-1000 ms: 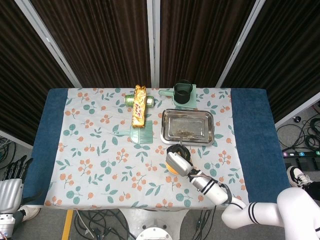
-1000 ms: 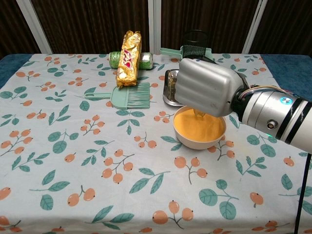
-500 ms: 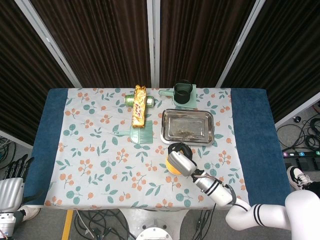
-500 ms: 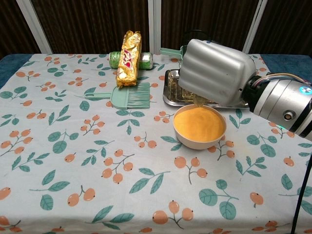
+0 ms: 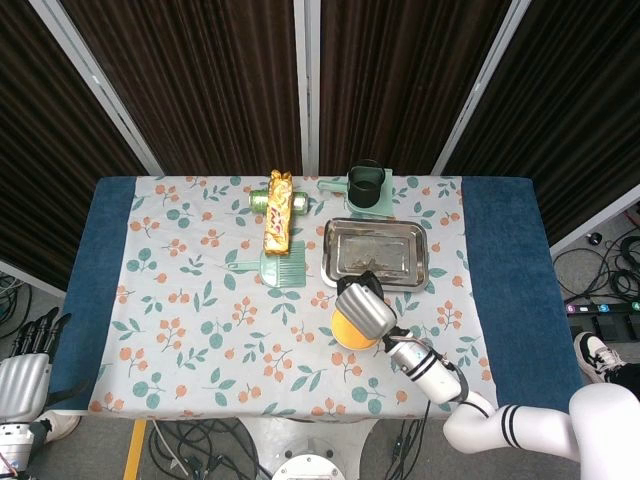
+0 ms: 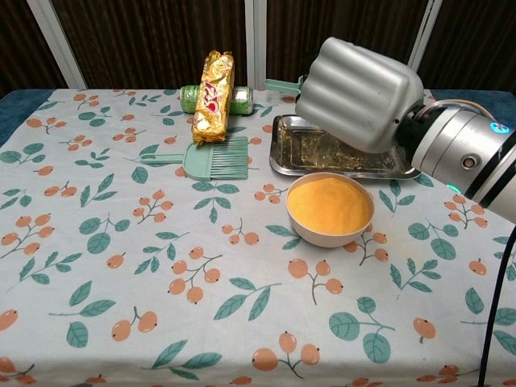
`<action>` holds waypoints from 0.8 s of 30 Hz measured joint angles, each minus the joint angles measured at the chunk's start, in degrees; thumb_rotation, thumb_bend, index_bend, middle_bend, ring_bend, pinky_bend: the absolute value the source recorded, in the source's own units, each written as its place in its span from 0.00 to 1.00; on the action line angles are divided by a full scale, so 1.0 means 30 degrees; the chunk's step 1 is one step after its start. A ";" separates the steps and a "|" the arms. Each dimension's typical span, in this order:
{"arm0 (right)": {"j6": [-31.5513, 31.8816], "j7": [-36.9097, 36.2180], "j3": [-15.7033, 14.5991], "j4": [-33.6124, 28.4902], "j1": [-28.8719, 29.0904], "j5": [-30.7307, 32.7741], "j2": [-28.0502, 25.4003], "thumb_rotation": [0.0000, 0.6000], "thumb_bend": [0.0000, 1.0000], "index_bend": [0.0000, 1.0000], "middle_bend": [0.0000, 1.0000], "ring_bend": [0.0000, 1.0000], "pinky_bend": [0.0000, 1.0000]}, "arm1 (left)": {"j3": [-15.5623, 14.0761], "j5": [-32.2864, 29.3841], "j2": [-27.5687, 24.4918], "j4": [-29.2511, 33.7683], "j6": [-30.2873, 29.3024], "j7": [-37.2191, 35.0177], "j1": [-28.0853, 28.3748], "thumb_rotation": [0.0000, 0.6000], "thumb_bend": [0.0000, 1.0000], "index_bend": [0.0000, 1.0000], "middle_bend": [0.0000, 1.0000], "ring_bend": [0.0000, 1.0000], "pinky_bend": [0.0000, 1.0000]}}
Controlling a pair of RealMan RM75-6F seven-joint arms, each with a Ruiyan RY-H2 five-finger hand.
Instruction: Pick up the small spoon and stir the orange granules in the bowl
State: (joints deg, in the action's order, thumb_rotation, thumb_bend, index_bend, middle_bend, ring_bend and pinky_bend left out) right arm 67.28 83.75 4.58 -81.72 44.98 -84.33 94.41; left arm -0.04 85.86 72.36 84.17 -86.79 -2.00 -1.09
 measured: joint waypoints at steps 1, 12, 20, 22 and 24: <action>-0.0001 -0.0410 0.0244 0.0030 -0.0007 0.0193 0.0011 1.00 0.54 0.98 1.00 1.00 1.00 | 0.0005 -0.0002 -0.0003 0.0018 0.0014 0.0025 0.0013 1.00 0.00 0.11 0.08 0.05 0.09; -0.1106 -0.4063 0.3450 0.1165 0.0040 0.6047 0.0975 1.00 0.51 0.87 1.00 1.00 1.00 | -0.0009 -0.0096 -0.0078 0.0319 0.0174 0.0365 0.0095 1.00 0.00 0.11 0.08 0.05 0.09; -0.3444 -0.6432 0.5262 0.4498 0.0826 1.1794 0.2924 1.00 0.35 0.70 1.00 1.00 1.00 | -0.0018 -0.0256 -0.0195 0.0553 0.0232 0.0602 0.0067 1.00 0.00 0.11 0.08 0.05 0.09; -0.3905 -0.6864 0.5573 0.5579 0.1190 1.2861 0.3489 1.00 0.29 0.65 1.00 1.00 1.00 | -0.0019 -0.0286 -0.0213 0.0576 0.0207 0.0625 0.0040 1.00 0.00 0.11 0.08 0.05 0.09; -0.4220 -0.7173 0.5777 0.6368 0.1518 1.3576 0.3904 1.00 0.20 0.58 1.00 1.00 1.00 | -0.0027 -0.0322 -0.0220 0.0586 0.0198 0.0623 0.0014 1.00 0.00 0.11 0.08 0.05 0.09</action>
State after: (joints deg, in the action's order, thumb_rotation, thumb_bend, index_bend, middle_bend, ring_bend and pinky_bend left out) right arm 54.62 62.23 21.91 -62.61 49.54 -43.61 106.12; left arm -0.12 84.90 71.70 85.93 -86.20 -0.13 -1.05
